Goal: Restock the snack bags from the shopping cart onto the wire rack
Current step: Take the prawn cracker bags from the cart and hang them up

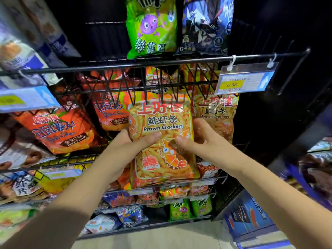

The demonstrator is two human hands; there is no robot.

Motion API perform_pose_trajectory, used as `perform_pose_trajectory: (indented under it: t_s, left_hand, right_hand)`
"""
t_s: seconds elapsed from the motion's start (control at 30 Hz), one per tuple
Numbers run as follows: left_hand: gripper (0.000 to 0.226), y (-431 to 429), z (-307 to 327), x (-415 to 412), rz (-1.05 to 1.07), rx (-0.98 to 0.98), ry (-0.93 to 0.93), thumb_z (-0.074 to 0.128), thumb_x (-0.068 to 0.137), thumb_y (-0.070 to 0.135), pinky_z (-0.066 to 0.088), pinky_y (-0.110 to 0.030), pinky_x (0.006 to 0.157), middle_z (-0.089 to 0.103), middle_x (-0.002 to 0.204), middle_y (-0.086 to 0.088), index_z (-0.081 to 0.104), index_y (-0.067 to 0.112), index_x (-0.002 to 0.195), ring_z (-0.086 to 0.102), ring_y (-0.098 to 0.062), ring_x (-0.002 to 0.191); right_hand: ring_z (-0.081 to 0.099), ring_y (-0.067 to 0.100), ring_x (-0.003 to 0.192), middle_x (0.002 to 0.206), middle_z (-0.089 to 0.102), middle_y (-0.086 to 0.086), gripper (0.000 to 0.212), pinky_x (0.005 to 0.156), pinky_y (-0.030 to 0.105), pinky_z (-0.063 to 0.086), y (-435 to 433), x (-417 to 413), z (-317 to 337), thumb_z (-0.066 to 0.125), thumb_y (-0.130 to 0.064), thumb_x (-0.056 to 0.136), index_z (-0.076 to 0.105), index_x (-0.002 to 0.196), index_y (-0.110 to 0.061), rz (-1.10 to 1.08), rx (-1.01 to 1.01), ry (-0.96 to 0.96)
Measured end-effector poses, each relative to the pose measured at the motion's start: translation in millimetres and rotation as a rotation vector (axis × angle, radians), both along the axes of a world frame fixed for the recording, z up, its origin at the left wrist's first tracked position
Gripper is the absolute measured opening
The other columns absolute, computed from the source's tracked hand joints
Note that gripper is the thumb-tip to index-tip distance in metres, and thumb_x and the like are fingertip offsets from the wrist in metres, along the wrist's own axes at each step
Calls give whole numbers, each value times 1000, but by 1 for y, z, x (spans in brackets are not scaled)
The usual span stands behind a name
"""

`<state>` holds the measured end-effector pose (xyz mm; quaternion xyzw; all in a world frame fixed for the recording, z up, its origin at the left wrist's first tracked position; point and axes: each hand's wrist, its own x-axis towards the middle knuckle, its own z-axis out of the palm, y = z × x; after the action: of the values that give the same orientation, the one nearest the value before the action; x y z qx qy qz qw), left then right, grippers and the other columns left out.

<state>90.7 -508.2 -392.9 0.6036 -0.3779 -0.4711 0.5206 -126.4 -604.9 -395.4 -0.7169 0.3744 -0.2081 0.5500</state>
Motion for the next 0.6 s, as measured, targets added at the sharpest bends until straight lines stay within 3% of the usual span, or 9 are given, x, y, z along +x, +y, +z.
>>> perform_pose_trajectory:
  t_s: [0.13,0.17,0.23,0.33,0.4,0.43,0.5,0.53,0.6]
  left_hand:
    - [94,-13,-1,3,-9,0,-38,88,65,66,53,-43,105,73,127,8,53,27,143,72,-14,114]
    - [97,-15,-3,4,-5,-11,-41,86,64,71,54,-38,103,72,128,12,50,29,144,71,-8,113]
    - [83,-14,-4,5,13,-31,-41,80,73,68,54,-14,85,66,124,22,44,35,140,67,14,100]
    - [77,-9,-10,6,7,-22,-111,79,80,61,44,-2,77,51,135,25,37,38,141,55,25,106]
    - [74,-11,-11,9,14,-26,-173,74,86,56,41,1,79,43,123,32,32,39,145,47,28,101]
    - [78,-15,-11,12,24,-38,-195,74,84,62,43,-3,91,46,126,33,34,38,146,48,24,108]
    - [97,-25,-7,13,42,-60,-239,74,68,79,42,-30,115,55,141,24,40,39,149,51,4,131]
    - [103,-31,-9,17,43,-53,-262,74,63,84,39,-38,119,55,147,18,40,40,150,50,-3,137]
    - [108,-42,-10,23,67,-25,-269,74,60,84,38,-40,119,51,153,12,38,39,151,47,-7,140]
  right_hand:
    - [69,3,109,126,67,-19,94,95,35,58,-6,11,-13,81,-73,67,42,142,-31,-121,23,-16]
    - [68,9,113,128,66,-15,99,98,40,57,-9,13,-15,81,-78,63,43,141,-31,-172,21,-21]
    - [66,16,116,128,66,-9,103,100,47,55,-15,15,-18,79,-83,58,46,140,-29,-252,-1,-34]
    - [65,11,112,129,64,-9,106,94,36,55,-21,21,-12,75,-84,61,42,147,-31,-290,-53,-8]
    - [68,14,101,118,69,-3,102,81,30,55,-28,27,-7,73,-81,67,41,149,-30,-292,-71,3]
    - [68,15,94,109,70,-2,98,74,28,53,-31,31,-6,73,-78,71,40,150,-28,-306,-68,-7]
    - [66,16,93,107,68,-4,89,72,27,49,-37,39,-4,73,-70,79,42,150,-25,-339,-64,-29]
    - [66,17,101,114,67,-4,86,78,29,50,-41,43,-5,72,-67,81,42,150,-25,-354,-66,-32]
    - [63,17,111,124,64,-6,82,89,30,49,-47,48,-5,71,-66,82,43,149,-28,-374,-49,-53]
